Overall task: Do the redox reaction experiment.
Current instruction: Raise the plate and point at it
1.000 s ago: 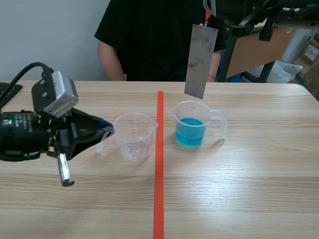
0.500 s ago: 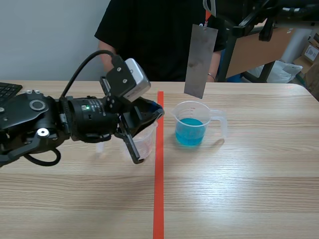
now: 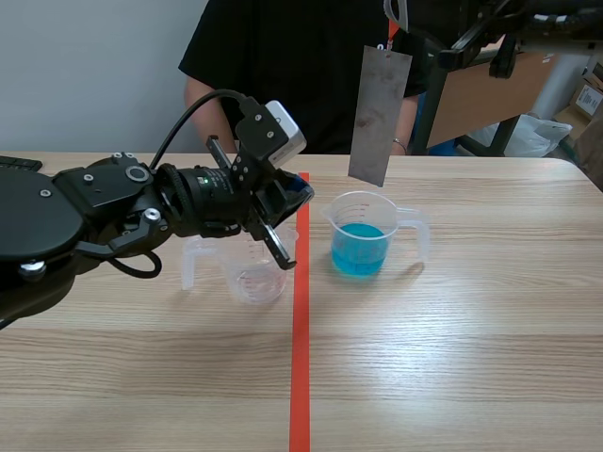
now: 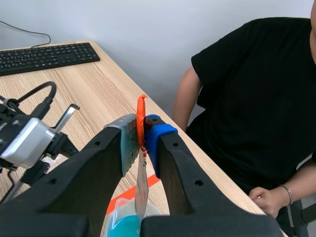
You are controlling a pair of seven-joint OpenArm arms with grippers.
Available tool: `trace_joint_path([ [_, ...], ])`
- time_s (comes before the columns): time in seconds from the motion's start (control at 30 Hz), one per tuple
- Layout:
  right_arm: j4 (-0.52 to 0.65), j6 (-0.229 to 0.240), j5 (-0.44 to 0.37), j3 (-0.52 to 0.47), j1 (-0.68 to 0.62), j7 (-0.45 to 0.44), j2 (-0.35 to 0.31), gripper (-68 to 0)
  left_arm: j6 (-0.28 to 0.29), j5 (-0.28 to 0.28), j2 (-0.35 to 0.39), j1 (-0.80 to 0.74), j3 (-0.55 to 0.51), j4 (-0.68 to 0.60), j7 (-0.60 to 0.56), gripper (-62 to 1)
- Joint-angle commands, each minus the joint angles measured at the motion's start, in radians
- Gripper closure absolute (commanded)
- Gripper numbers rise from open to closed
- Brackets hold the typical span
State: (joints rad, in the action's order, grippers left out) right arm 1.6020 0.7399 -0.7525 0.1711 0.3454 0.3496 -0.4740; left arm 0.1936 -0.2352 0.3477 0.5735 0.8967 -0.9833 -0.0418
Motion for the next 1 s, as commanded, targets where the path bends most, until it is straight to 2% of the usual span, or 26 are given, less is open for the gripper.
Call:
trace_joint_path([
  [0.0,0.019,0.006,-0.016,-0.015,0.02,-0.015,-0.011,-1.5,-0.005,-0.006,-0.021,0.024,0.0,-0.017,-0.02,-4.6],
  [0.27,0.019,0.006,-0.016,-0.015,0.02,-0.015,-0.011,-1.5,-0.011,-0.006,-0.071,0.028,0.0,-0.004,-0.016,-4.6],
  [0.47,0.019,0.006,-0.016,-0.015,0.02,-0.014,-0.011,-1.5,-0.05,-0.003,-0.098,0.028,0.0,0.001,-0.017,-4.6],
  [0.67,0.019,0.006,-0.016,-0.015,0.02,-0.015,-0.011,-1.5,-0.054,-0.003,-0.103,0.028,0.0,0.001,-0.016,-4.6],
  [0.97,0.019,0.006,-0.016,-0.015,0.02,-0.015,-0.011,-1.5,-0.102,0.002,-0.1,0.028,0.0,0.004,-0.011,-4.6],
])
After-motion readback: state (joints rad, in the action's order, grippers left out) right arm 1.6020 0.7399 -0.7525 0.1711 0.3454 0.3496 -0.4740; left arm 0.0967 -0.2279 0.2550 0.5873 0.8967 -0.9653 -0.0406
